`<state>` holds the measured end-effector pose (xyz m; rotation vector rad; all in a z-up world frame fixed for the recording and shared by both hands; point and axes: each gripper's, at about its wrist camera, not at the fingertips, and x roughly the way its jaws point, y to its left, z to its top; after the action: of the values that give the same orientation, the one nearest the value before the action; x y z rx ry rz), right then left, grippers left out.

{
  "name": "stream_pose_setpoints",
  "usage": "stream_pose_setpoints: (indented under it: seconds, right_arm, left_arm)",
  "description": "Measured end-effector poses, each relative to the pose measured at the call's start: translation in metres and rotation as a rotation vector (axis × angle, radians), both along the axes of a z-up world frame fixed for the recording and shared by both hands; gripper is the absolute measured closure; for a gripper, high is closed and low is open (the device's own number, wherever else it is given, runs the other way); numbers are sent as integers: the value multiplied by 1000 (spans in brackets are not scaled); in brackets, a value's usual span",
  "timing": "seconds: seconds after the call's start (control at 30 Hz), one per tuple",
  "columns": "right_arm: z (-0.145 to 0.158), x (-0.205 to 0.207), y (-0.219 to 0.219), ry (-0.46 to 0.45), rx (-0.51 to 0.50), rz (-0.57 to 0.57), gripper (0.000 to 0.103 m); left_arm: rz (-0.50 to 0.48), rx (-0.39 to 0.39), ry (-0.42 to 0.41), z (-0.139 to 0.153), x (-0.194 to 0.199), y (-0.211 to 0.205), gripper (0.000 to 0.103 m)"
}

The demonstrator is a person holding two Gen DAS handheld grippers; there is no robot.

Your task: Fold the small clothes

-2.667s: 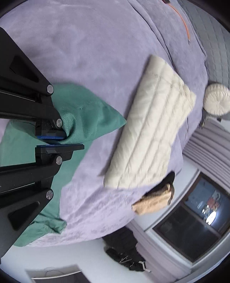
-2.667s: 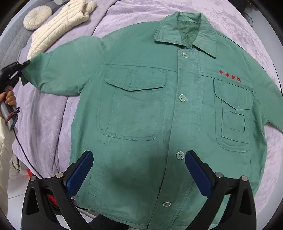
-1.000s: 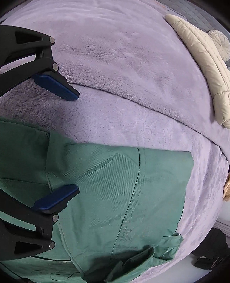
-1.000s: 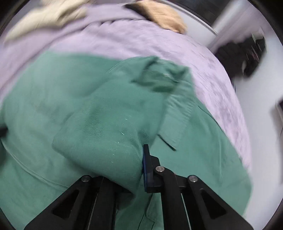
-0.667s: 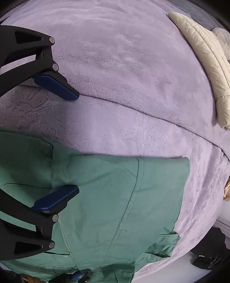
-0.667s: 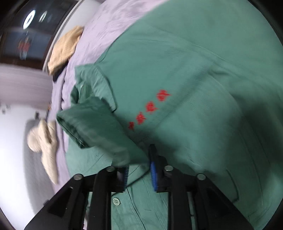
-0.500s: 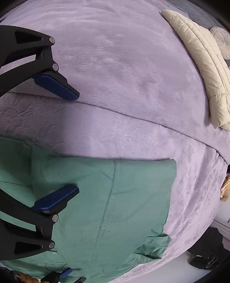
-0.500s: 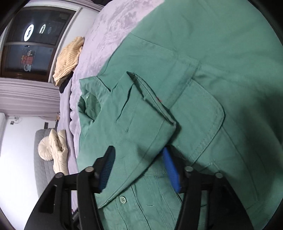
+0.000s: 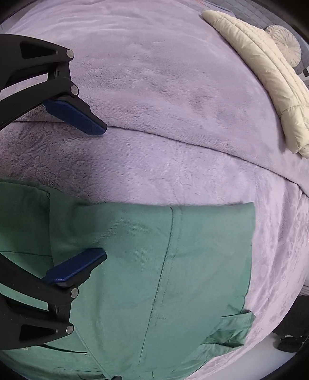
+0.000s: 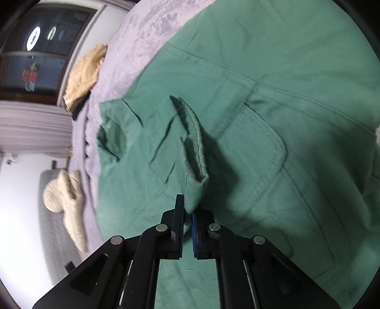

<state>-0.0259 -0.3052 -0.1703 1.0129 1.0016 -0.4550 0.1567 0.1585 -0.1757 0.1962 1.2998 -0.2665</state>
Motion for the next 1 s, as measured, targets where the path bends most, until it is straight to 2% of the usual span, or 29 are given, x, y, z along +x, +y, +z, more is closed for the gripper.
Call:
stream_pose_setpoints:
  seconds: [0.13, 0.2, 0.37, 0.43, 0.5, 0.63, 0.7, 0.83, 0.93, 1.0]
  right_arm:
    - [5, -2, 0, 32, -38, 29, 95]
    - [11, -2, 1, 60, -66, 46, 87]
    - [25, -17, 0, 113, -73, 73, 85]
    - [30, -25, 2, 121, -65, 77, 76]
    - [36, -37, 4, 123, -55, 78, 56]
    - [44, -55, 16, 124, -22, 93, 52]
    - [44, -64, 23, 133, 2, 104, 43]
    - [42, -80, 35, 147, 44, 119, 38]
    - [42, -90, 37, 150, 70, 117, 31]
    - [43, -95, 36, 146, 85, 115, 25]
  left_arm:
    - [2, 11, -1, 4, -5, 3, 6]
    - [-4, 28, -3, 8, -8, 2, 6]
    - [-3, 30, 19, 26, -21, -7, 6]
    - [-9, 20, 30, 34, -31, -12, 6]
    - [-17, 13, 41, 41, -44, -17, 6]
    - [-91, 15, 72, 48, -73, -50, 6]
    - [-127, 18, 79, 52, -87, -66, 6]
    - [-172, -33, 125, 61, -116, -94, 6]
    - [-216, -44, 97, 71, -139, -116, 6]
    - [-246, -22, 60, 74, -146, -130, 6]
